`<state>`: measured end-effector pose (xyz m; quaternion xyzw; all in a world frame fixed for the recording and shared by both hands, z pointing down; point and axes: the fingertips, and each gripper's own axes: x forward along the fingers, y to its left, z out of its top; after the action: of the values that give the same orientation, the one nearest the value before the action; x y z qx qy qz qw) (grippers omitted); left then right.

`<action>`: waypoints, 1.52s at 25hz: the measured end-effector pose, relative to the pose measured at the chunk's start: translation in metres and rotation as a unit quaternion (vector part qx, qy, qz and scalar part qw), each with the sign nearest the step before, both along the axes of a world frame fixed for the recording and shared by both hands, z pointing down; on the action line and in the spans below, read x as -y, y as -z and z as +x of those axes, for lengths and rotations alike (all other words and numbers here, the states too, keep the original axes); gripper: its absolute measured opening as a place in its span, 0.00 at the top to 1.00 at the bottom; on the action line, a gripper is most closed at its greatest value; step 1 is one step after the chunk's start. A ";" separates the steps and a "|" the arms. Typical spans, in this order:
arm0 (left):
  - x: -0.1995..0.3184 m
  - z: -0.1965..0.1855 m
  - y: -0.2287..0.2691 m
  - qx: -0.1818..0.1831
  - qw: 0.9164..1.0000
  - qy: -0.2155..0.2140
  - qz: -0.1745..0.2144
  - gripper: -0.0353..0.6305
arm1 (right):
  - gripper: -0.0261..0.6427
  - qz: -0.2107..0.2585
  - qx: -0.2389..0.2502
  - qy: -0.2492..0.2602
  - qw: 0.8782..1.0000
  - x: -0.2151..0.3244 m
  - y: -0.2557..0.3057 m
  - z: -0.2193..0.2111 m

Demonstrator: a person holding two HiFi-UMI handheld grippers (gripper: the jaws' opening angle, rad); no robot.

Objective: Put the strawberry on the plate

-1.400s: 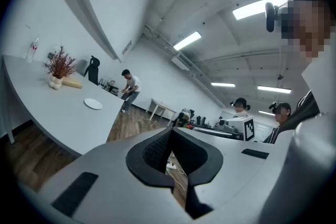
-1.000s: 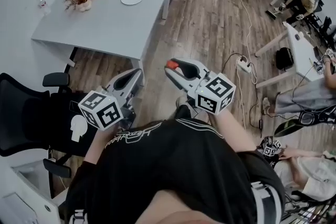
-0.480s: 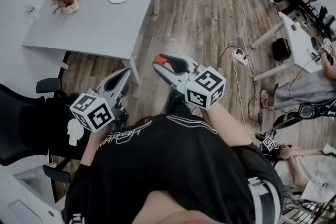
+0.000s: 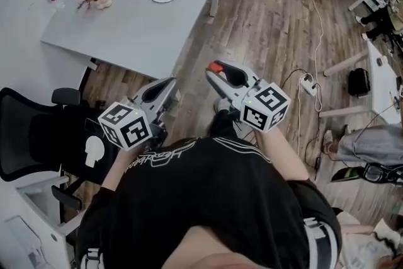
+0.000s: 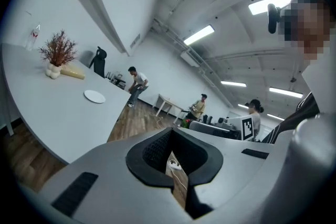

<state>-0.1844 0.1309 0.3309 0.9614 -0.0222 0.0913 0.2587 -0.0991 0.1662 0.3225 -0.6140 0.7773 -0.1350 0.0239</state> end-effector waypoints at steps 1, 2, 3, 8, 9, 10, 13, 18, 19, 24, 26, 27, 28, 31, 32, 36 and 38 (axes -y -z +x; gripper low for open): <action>0.008 0.011 -0.002 0.003 1.000 0.006 -0.003 0.94 | 0.77 -0.003 0.004 0.006 1.000 0.008 -0.003 0.011; 0.016 0.023 -0.004 0.006 1.000 0.013 -0.007 0.94 | 0.77 -0.006 0.007 0.012 1.000 0.018 -0.006 0.023; 0.025 0.035 -0.005 0.008 1.000 0.020 -0.010 0.94 | 0.77 -0.009 0.010 0.019 1.000 0.028 -0.007 0.035; 0.064 0.102 -0.004 0.016 0.998 0.061 -0.012 0.94 | 0.77 -0.013 0.019 0.050 0.999 0.073 -0.007 0.103; 0.071 0.116 -0.002 0.017 0.998 0.066 -0.012 0.94 | 0.77 -0.011 0.021 0.055 0.998 0.081 -0.005 0.118; 0.080 0.129 -0.001 0.019 0.997 0.072 -0.012 0.94 | 0.77 -0.009 0.023 0.060 0.998 0.090 -0.003 0.131; 0.102 0.170 0.002 0.024 0.996 0.085 -0.008 0.94 | 0.77 -0.007 0.024 0.079 0.997 0.114 0.001 0.168; 0.129 0.231 0.008 0.024 0.994 0.105 0.004 0.94 | 0.77 -0.004 0.021 0.104 0.994 0.141 0.004 0.227; 0.133 0.240 0.009 0.023 0.994 0.110 0.006 0.94 | 0.77 -0.003 0.020 0.108 0.994 0.145 0.004 0.237; 0.144 0.265 0.004 0.027 0.991 0.129 0.003 0.94 | 0.77 -0.004 0.022 0.131 0.991 0.161 0.001 0.262; 0.147 0.271 0.000 0.029 0.991 0.134 0.000 0.94 | 0.77 -0.005 0.026 0.137 0.990 0.167 -0.002 0.267; 0.150 0.272 -0.002 0.031 0.990 0.137 -0.003 0.94 | 0.77 -0.007 0.028 0.140 0.990 0.170 -0.004 0.268; 0.152 0.272 -0.005 0.032 0.990 0.141 -0.006 0.94 | 0.77 -0.009 0.029 0.142 0.989 0.173 -0.006 0.269; 0.164 0.268 -0.012 0.035 0.988 0.152 -0.014 0.94 | 0.77 -0.015 0.032 0.147 0.988 0.184 -0.012 0.268; 0.170 0.267 -0.014 0.035 0.987 0.155 -0.016 0.94 | 0.77 -0.017 0.033 0.149 0.988 0.188 -0.014 0.268; 0.191 0.268 -0.019 0.033 0.986 0.162 -0.023 0.94 | 0.77 -0.025 0.033 0.154 0.987 0.208 -0.019 0.268; 0.201 0.269 -0.022 0.036 0.986 0.162 -0.029 0.94 | 0.77 -0.030 0.035 0.154 0.987 0.217 -0.021 0.271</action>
<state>0.0851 -0.0699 0.3530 0.9332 -0.1847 0.0835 0.2967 0.1720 -0.0508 0.3434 -0.4826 0.8567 -0.1819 0.0114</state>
